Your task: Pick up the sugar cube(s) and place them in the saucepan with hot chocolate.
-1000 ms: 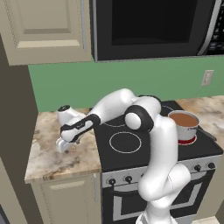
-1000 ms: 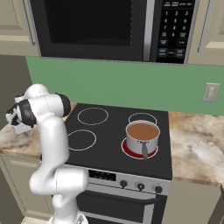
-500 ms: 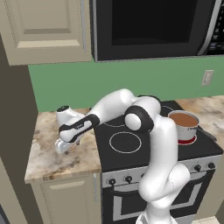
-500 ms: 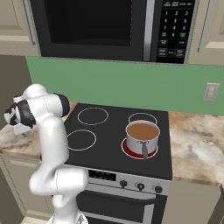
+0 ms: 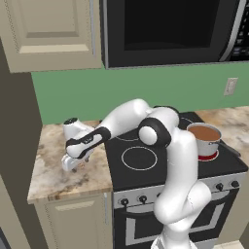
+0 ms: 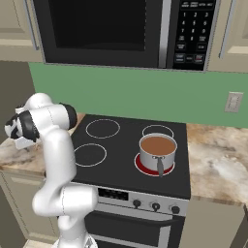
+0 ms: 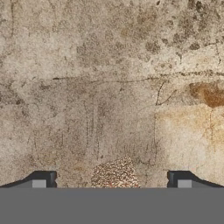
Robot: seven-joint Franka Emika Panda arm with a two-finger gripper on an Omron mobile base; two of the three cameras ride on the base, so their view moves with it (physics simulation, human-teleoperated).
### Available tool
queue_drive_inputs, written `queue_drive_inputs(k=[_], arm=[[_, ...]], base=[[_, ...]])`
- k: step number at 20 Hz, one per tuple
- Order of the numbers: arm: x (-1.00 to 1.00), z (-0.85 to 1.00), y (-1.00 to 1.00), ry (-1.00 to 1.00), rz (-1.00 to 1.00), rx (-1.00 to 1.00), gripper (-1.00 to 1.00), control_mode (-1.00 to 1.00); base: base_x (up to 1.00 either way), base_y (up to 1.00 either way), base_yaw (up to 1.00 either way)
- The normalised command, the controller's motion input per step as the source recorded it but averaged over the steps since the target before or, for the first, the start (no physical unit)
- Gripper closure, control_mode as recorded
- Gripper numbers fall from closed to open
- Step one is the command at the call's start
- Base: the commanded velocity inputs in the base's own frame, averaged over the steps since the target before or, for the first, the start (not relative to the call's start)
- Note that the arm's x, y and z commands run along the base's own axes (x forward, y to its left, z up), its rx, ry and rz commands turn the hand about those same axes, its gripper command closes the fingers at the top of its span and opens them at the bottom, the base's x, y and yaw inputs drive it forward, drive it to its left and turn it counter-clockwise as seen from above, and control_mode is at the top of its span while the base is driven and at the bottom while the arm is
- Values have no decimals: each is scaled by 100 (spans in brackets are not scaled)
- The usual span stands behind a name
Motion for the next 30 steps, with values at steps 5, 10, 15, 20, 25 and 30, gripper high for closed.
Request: queue_drive_inputs(k=[5, 10, 15, 20, 25, 30], arm=[[0, 0, 0, 0, 0, 0, 100, -100], [0, 0, 0, 0, 0, 0, 100, -100], [0, 0, 0, 0, 0, 0, 100, -100], [-7, 15, -15, -2, -8, 0, 100, -100], [-24, 37, -53, -8, -31, 0, 100, -100], [-38, 50, -51, -14, -27, 0, 100, -100]], base=[[0, 0, 0], [0, 0, 0], [0, 0, 0], [0, 0, 0], [0, 0, 0], [0, 0, 0]])
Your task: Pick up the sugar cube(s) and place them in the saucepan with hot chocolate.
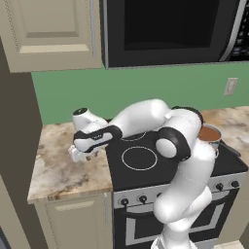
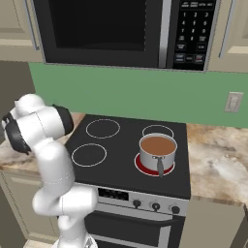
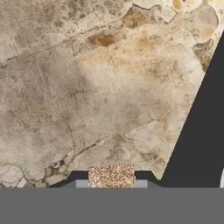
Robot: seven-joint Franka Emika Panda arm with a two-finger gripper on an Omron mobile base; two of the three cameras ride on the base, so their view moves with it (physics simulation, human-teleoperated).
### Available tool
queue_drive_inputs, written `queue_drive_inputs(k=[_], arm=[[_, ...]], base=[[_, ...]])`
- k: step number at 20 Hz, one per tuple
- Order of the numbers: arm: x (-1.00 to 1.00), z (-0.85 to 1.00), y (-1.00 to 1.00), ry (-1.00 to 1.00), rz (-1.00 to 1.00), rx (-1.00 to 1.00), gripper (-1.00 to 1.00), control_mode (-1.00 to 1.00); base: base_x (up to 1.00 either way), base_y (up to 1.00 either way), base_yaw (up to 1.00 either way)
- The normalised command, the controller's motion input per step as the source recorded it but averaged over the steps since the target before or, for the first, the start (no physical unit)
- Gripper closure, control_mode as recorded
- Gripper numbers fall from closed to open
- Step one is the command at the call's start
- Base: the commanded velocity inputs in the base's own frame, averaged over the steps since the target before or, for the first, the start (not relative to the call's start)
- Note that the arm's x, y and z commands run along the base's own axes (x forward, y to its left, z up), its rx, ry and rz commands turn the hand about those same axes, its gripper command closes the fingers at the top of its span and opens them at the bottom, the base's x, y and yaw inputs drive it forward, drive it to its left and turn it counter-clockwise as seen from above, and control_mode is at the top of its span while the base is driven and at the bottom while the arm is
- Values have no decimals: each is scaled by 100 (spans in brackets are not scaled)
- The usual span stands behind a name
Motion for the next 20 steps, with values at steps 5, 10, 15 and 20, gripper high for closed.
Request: queue_drive_inputs(k=[5, 10, 15, 20], arm=[[-24, 57, -58, -13, -21, 0, 100, -100], [-14, 48, -76, -12, -16, 0, 100, -100], [-26, 24, -97, -22, -17, 0, 100, -100], [-6, 36, -90, -19, -14, 0, 100, -100]], base=[[0, 0, 0], [0, 0, 0], [0, 0, 0], [0, 0, 0]])
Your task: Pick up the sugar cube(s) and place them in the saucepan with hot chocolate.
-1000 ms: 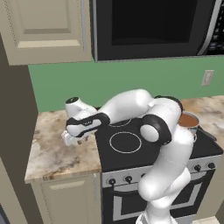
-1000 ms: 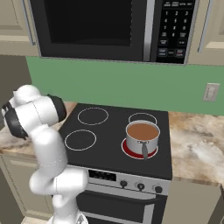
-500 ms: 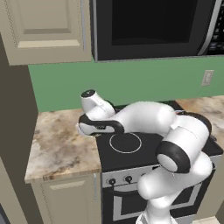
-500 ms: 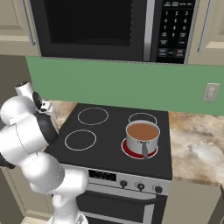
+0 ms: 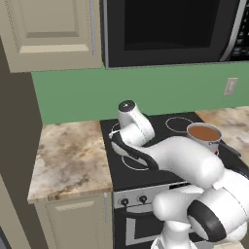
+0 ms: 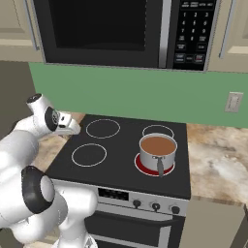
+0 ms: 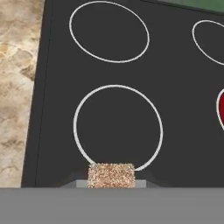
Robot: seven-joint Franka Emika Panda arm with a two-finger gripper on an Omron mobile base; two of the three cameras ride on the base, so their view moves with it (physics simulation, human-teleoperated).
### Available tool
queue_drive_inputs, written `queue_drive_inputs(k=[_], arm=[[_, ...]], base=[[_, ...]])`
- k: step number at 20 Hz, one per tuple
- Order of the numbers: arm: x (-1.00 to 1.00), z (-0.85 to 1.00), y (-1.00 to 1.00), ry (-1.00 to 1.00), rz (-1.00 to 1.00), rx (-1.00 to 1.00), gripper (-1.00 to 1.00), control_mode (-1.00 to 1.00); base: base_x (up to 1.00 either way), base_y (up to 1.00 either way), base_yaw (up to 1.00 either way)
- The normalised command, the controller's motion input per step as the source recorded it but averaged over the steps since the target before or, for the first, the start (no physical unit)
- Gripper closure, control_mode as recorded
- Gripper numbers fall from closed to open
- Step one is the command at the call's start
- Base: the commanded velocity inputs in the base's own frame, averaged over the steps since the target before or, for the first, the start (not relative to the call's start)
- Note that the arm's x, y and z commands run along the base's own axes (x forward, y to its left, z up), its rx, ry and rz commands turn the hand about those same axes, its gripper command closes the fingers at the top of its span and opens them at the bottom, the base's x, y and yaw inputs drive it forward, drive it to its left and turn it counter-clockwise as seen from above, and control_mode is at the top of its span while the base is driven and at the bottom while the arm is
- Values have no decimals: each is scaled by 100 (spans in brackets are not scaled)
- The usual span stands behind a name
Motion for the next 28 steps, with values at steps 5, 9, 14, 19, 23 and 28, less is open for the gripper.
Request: queue_drive_inputs(k=[5, 9, 14, 19, 23, 28], arm=[[0, 57, -84, -12, -14, 0, 100, -100], [0, 53, -92, -6, -16, 0, 100, -100], [0, 45, -100, 0, -21, 0, 100, -100], [0, 26, -99, 0, -23, 0, 100, -100], [5, -2, -100, 5, -19, 8, 100, -100], [2, -2, -96, 3, -15, 24, 100, -100]], base=[[0, 0, 0], [0, 0, 0], [0, 0, 0], [0, 0, 0], [0, 0, 0], [0, 0, 0]])
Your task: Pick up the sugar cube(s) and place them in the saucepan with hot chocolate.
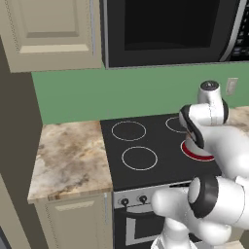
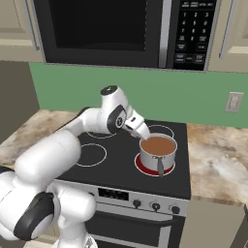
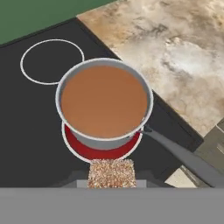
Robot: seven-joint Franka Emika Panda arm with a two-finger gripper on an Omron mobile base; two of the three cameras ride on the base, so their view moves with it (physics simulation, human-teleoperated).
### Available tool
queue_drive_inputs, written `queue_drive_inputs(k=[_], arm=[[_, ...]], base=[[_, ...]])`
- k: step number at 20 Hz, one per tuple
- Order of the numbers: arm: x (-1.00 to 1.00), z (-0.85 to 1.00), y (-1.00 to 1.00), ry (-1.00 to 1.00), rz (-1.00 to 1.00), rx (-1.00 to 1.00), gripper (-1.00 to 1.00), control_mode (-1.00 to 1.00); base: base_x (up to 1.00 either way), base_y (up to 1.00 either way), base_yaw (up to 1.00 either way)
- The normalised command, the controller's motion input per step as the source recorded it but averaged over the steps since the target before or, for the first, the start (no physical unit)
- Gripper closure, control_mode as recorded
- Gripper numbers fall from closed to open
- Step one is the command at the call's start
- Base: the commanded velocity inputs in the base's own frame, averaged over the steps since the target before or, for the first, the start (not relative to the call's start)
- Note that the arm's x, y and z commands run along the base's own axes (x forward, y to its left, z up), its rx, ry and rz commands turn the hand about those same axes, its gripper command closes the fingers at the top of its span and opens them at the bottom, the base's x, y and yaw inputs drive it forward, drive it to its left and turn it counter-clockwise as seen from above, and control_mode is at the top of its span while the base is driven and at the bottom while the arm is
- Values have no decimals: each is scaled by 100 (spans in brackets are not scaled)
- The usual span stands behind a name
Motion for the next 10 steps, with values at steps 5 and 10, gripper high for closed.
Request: queue_drive_inputs(k=[5, 10], arm=[[19, -1, -51, 10, -11, 16, 100, -100], [34, -18, -23, 22, 0, 12, 100, -100]], base=[[0, 0, 0], [0, 0, 0]])
